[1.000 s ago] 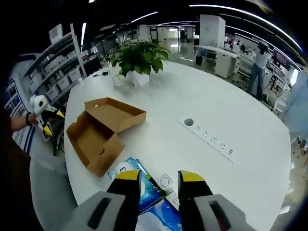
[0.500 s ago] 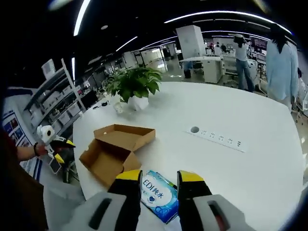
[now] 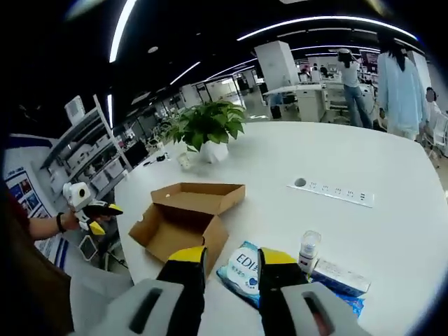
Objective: Operate the shoe box by opening the lid, removing the specified soft item, and placing it in the target area until the item is outside and the box remains undamaged.
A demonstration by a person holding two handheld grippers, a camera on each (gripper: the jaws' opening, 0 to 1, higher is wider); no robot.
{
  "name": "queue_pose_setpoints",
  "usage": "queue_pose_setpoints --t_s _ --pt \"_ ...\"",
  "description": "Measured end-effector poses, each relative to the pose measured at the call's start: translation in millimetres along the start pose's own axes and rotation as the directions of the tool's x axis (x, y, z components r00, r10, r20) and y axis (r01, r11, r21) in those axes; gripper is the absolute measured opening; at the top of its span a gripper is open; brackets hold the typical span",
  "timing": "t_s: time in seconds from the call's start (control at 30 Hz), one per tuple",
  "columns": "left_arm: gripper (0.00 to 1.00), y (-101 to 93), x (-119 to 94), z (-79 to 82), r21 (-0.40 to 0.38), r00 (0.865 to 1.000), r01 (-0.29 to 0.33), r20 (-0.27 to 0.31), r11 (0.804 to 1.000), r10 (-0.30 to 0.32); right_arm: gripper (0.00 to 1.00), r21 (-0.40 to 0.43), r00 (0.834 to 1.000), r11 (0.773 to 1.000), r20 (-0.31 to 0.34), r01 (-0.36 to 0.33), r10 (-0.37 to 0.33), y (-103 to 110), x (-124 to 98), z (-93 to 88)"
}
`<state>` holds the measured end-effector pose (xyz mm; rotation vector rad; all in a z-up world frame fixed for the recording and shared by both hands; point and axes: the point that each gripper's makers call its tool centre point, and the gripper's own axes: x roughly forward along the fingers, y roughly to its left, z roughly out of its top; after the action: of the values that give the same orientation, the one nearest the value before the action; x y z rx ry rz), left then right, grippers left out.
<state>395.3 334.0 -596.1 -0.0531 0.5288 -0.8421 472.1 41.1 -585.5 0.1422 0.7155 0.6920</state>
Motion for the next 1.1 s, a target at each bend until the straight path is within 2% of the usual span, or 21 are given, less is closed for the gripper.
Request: queue_pose_setpoints --t_s 0.3,0.5,0.87,1.1 --pt "0.53 0.0 -2 5.0 -0.010 1.000 -0.018 0.017 1.000 0.019 0.27 0.027 0.999 0.999 0.022 -0.036 0.035 23 3 -14.5" --pt "0.53 2.4 -3 6.8 -0.019 0.999 -0.032 0.026 0.999 0.033 0.28 0.056 0.998 0.997 0.045 -0.052 0.050 32 3 -21.0" --pt "0.53 9.8 -6 -5.0 -0.050 0.998 -0.057 0.016 0.997 0.057 0.36 0.110 0.997 0.992 0.052 -0.065 0.060 47 8 -52.9" --pt "0.53 19.7 -11 -15.8 -0.081 0.996 -0.090 0.005 0.993 0.091 0.40 0.162 0.994 0.984 0.088 -0.074 0.060 53 7 -69.5"
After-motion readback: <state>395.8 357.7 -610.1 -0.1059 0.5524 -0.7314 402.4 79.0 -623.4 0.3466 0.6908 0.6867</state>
